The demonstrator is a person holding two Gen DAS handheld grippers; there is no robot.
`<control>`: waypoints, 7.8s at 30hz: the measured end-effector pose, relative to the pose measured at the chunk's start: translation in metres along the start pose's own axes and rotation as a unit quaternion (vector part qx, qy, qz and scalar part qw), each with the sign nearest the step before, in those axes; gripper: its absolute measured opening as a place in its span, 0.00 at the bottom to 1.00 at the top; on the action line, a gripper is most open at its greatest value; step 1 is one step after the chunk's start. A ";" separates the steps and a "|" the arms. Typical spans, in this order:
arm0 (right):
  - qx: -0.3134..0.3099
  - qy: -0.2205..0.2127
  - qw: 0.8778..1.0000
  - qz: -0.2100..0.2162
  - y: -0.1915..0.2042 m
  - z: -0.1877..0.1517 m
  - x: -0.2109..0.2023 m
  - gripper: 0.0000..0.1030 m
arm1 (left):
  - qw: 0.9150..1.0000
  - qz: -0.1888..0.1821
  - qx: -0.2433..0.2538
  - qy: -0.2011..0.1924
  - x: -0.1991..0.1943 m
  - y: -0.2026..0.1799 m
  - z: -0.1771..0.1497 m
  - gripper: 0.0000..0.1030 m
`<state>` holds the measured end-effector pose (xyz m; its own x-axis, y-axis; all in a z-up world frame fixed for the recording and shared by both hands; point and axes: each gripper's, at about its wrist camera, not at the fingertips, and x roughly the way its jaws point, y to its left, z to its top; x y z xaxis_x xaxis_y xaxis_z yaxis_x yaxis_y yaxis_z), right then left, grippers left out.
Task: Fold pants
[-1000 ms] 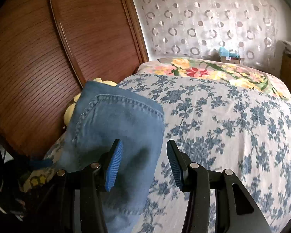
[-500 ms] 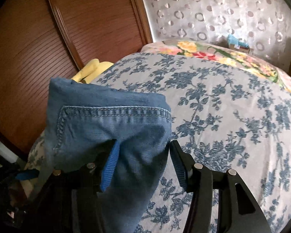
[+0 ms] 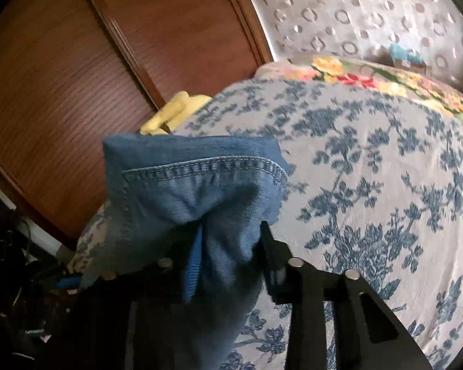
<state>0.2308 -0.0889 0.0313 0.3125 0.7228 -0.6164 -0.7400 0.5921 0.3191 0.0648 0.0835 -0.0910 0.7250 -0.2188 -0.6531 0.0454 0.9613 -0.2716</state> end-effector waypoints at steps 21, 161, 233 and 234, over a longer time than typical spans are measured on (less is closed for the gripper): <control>-0.025 -0.065 0.998 0.006 0.035 0.107 0.053 0.26 | 0.998 0.035 -0.003 -0.047 0.013 0.080 0.098 0.04; 0.018 -0.242 0.913 -0.328 0.168 -0.073 -0.161 0.74 | 0.979 0.041 0.133 -0.150 -0.106 -0.204 0.110 0.82; 0.010 -0.266 0.904 -0.335 0.182 -0.084 -0.152 0.82 | 0.973 0.093 0.100 -0.186 -0.142 -0.180 0.099 0.82; 0.010 -0.266 0.904 -0.335 0.182 -0.084 -0.152 0.82 | 0.973 0.093 0.100 -0.186 -0.142 -0.180 0.099 0.82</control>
<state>-0.0018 -0.1211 0.1224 0.9326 0.2652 -0.2448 -0.2690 0.9630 0.0183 0.0212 -0.0415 0.1203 0.9305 0.0027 -0.3664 -0.0052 1.0000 -0.0058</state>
